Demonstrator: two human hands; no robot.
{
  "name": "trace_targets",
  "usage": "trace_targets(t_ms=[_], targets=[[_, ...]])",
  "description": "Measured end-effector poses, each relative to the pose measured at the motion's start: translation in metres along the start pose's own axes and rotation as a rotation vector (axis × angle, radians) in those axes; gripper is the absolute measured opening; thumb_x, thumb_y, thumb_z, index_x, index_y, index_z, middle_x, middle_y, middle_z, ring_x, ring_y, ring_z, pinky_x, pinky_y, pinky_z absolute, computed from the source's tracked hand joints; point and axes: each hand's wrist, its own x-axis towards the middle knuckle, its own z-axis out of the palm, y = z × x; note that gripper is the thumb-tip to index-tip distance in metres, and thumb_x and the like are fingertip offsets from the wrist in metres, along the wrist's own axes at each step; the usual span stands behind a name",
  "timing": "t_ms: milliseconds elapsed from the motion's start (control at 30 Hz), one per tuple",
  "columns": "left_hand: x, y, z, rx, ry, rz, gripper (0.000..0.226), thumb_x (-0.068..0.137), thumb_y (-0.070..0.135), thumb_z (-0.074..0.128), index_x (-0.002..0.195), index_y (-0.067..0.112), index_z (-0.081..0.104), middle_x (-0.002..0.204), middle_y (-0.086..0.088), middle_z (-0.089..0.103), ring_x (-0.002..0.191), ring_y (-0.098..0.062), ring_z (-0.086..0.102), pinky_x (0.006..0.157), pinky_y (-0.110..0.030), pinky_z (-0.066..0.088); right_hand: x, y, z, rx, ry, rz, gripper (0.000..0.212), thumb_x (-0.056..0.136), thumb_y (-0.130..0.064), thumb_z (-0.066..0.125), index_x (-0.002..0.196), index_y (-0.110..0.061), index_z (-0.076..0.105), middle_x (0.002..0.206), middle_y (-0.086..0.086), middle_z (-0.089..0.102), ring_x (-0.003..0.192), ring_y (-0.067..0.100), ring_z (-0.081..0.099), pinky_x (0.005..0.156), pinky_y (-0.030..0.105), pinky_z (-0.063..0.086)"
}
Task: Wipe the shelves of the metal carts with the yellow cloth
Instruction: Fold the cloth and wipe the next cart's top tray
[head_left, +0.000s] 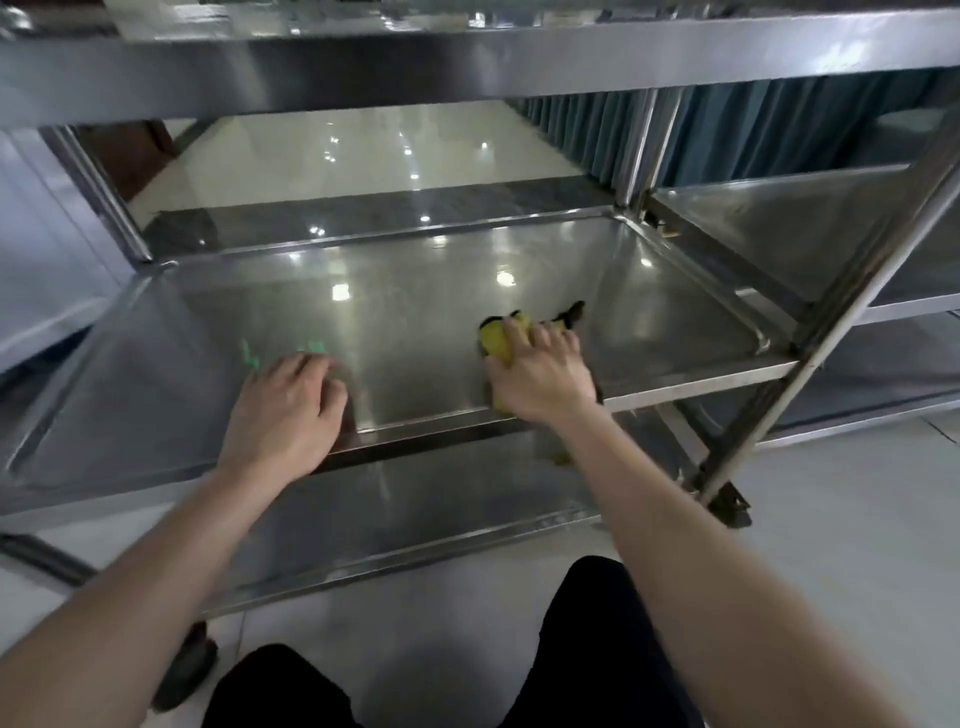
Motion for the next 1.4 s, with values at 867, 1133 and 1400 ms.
trace_targets(t_ms=[867, 1133, 1400], targets=[[0.011, -0.006, 0.008, 0.057, -0.185, -0.158, 0.071, 0.090, 0.079, 0.022, 0.135, 0.037, 0.057, 0.137, -0.008, 0.052, 0.129, -0.040, 0.049, 0.108, -0.055, 0.042, 0.051, -0.074, 0.008, 0.141, -0.153, -0.334, 0.065, 0.108, -0.061, 0.040, 0.167, -0.037, 0.029, 0.173, 0.000, 0.032, 0.160, 0.023, 0.024, 0.129, 0.038, 0.015], [0.007, -0.001, 0.018, 0.099, -0.088, -0.165, 0.063, 0.098, 0.077, 0.035, 0.134, 0.030, 0.057, 0.134, -0.013, 0.052, 0.123, -0.042, 0.051, 0.105, -0.058, 0.044, 0.126, 0.062, -0.012, 0.003, 0.043, 0.363, 0.072, 0.103, -0.054, 0.030, 0.168, -0.024, 0.023, 0.173, 0.015, 0.026, 0.161, 0.036, 0.017, 0.130, 0.060, 0.008], [0.005, 0.001, 0.017, 0.100, -0.080, -0.154, 0.054, 0.100, 0.070, 0.043, 0.135, 0.031, 0.056, 0.135, -0.010, 0.053, 0.126, -0.040, 0.049, 0.106, -0.058, 0.043, 0.120, -0.162, 0.035, 0.098, -0.186, -0.365, 0.065, 0.106, -0.056, 0.026, 0.167, -0.032, 0.029, 0.174, 0.003, 0.029, 0.161, 0.026, 0.021, 0.130, 0.053, 0.010]])
